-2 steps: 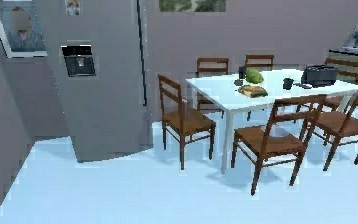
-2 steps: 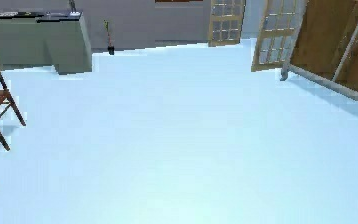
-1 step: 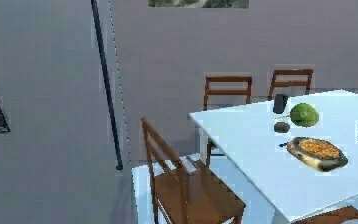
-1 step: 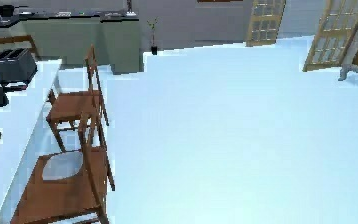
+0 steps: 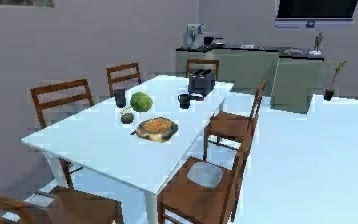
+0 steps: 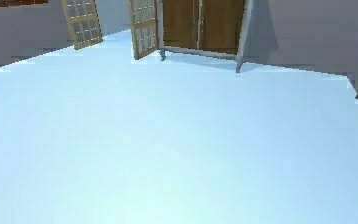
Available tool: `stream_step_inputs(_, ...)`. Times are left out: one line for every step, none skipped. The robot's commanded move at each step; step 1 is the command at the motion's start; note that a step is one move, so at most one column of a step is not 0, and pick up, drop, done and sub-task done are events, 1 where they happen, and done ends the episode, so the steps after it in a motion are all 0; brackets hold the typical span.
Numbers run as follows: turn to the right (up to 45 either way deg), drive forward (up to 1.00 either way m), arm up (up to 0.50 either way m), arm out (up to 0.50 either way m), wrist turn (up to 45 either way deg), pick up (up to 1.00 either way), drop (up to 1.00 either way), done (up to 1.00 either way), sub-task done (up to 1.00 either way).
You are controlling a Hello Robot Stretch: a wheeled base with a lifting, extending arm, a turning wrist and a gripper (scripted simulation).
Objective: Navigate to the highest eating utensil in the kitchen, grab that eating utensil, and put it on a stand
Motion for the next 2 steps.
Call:
stream_step_inputs(45.0,0.0,0.0,0.0,0.0,0.0,0.0,0.0,0.0)
stream_step_inputs(27.0,0.0,0.0,0.0,0.0,0.0,0.0,0.0,0.0)
